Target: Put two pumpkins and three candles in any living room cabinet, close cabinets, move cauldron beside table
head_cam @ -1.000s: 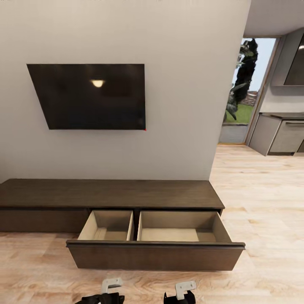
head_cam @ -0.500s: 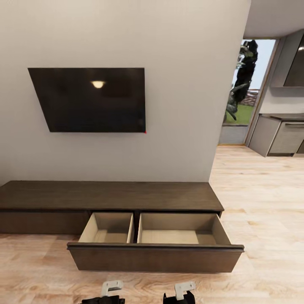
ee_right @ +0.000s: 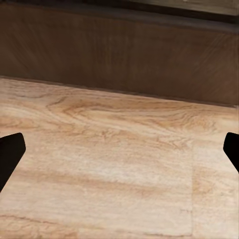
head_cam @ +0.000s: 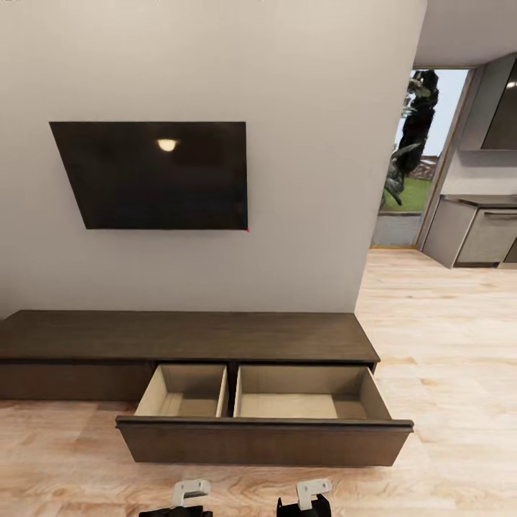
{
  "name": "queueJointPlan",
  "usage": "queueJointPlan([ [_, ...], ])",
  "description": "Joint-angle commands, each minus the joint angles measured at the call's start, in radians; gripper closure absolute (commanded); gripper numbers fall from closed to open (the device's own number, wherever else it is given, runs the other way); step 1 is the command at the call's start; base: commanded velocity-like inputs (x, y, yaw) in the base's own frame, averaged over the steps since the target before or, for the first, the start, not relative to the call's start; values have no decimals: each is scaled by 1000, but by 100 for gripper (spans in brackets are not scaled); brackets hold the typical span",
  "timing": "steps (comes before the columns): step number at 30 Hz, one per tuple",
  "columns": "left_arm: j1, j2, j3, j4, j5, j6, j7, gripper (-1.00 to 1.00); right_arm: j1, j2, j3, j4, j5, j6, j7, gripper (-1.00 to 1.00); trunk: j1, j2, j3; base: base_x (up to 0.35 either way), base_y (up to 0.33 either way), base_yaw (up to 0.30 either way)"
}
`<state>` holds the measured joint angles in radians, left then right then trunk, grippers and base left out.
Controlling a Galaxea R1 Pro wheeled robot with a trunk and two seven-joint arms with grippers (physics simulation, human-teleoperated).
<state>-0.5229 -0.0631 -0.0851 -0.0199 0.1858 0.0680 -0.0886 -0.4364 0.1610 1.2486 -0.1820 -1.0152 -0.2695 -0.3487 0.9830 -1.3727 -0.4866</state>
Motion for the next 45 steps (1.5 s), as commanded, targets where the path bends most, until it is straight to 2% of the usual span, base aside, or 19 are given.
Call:
queueJointPlan([
  [1,0,0,-8,-2,11,6,-2,-100,-1,0,8,-1,-10,-4,-4,-100,-4,7,2,0,0,0],
  [38,1,0,-8,-2,11,6,-2,-100,-1,2,9,-1,-10,-2,-4,-100,-146,266,118,0,0,0],
  [45,1,2,-7,-2,12,6,-3,-100,-1,2,9,-1,-10,-3,-4,-100,-146,266,118,0,0,0],
])
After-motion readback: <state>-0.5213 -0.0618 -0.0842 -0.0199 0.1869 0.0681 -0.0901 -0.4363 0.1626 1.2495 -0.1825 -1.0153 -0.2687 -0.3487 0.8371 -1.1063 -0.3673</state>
